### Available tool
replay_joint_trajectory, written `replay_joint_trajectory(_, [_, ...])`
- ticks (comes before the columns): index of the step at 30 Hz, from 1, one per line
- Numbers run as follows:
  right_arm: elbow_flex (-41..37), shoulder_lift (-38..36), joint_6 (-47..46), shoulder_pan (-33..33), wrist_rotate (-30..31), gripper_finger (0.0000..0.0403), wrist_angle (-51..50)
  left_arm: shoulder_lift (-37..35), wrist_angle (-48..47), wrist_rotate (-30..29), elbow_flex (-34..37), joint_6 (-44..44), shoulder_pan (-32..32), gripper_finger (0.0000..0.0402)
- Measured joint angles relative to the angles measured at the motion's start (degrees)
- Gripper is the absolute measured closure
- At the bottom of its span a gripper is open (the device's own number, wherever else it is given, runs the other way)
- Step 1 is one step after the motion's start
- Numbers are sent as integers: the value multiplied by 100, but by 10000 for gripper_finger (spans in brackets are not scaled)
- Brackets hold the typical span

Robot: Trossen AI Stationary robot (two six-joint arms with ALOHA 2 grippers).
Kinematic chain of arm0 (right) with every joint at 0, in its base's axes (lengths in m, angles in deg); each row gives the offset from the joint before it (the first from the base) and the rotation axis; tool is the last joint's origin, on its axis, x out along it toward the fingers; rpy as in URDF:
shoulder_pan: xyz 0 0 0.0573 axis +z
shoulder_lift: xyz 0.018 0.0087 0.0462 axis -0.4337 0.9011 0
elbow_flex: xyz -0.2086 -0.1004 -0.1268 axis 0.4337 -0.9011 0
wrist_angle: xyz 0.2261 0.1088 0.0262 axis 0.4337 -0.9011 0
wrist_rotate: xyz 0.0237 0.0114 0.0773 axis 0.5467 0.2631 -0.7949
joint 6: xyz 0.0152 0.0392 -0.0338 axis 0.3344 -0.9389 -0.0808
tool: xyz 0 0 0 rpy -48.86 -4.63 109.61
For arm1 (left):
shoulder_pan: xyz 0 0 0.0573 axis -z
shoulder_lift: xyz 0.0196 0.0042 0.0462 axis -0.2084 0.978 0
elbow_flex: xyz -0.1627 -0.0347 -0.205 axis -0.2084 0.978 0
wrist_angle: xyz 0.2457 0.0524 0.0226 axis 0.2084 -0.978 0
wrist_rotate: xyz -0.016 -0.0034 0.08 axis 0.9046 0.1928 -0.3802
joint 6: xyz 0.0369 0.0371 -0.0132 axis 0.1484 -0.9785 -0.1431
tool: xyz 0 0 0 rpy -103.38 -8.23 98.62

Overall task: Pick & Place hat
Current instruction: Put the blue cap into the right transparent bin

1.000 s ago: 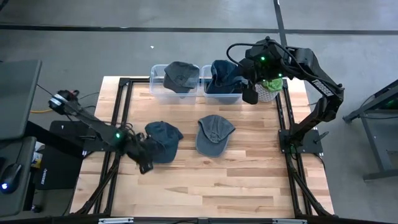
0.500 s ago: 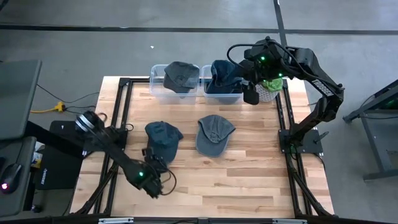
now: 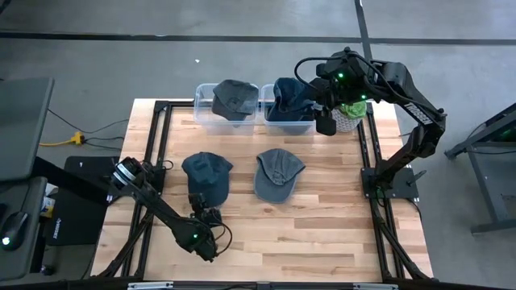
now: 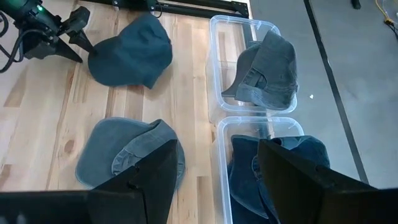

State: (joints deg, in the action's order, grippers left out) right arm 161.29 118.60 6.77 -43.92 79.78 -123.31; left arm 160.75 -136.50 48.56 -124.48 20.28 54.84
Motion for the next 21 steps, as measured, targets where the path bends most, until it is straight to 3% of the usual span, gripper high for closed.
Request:
replay_joint_trajectory(9, [0, 0, 0, 0, -2, 187, -1, 1, -759, -114, 7, 537, -7, 223])
replay_joint_trajectory(21, [0, 0, 105, 0, -13, 187, -2, 1, -734, -318, 20, 555, -7, 223])
